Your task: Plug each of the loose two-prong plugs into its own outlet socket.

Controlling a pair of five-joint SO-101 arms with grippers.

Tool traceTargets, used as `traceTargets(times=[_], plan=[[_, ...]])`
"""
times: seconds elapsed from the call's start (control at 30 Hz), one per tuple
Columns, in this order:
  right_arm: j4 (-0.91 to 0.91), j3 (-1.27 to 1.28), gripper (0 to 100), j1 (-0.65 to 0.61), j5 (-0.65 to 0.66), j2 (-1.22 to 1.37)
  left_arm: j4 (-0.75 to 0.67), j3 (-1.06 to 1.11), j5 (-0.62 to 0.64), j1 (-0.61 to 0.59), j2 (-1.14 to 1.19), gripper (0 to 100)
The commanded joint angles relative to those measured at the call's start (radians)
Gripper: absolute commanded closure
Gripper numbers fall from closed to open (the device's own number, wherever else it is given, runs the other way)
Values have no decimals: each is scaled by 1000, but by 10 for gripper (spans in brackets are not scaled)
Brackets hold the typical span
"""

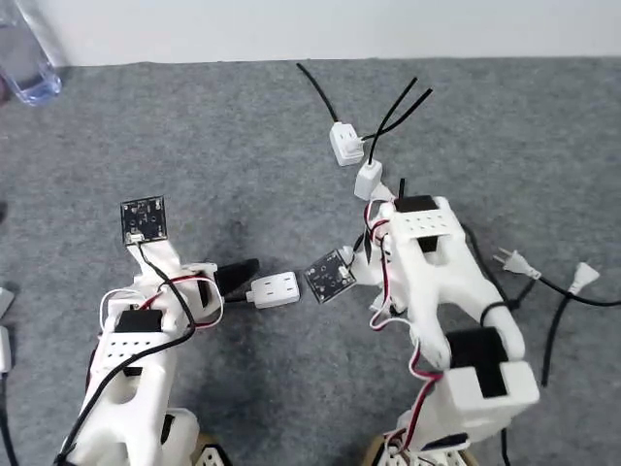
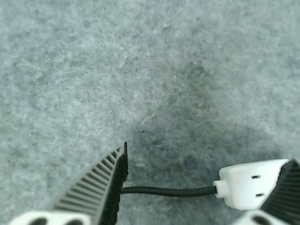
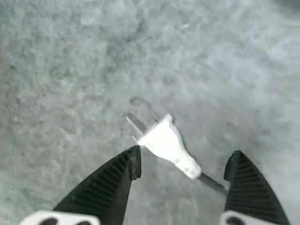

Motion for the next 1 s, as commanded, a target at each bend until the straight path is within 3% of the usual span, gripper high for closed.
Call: traceTargets(times=[0.0, 0.2, 0.4, 0.67, 0.97], plan=[[-10, -43, 728, 5, 9, 30, -20, -38, 6, -6, -5, 543], [-10, -41, 754, 47, 9, 90, -20, -38, 6, -5, -5, 543], [-10, -43, 997, 58, 9, 102, -20, -38, 6, -3, -3, 543], [107, -48, 978, 65, -6, 94, -20, -36, 6, 2, 0, 543], [91, -147, 990, 4, -514, 104, -18, -36, 6, 2, 2, 543]])
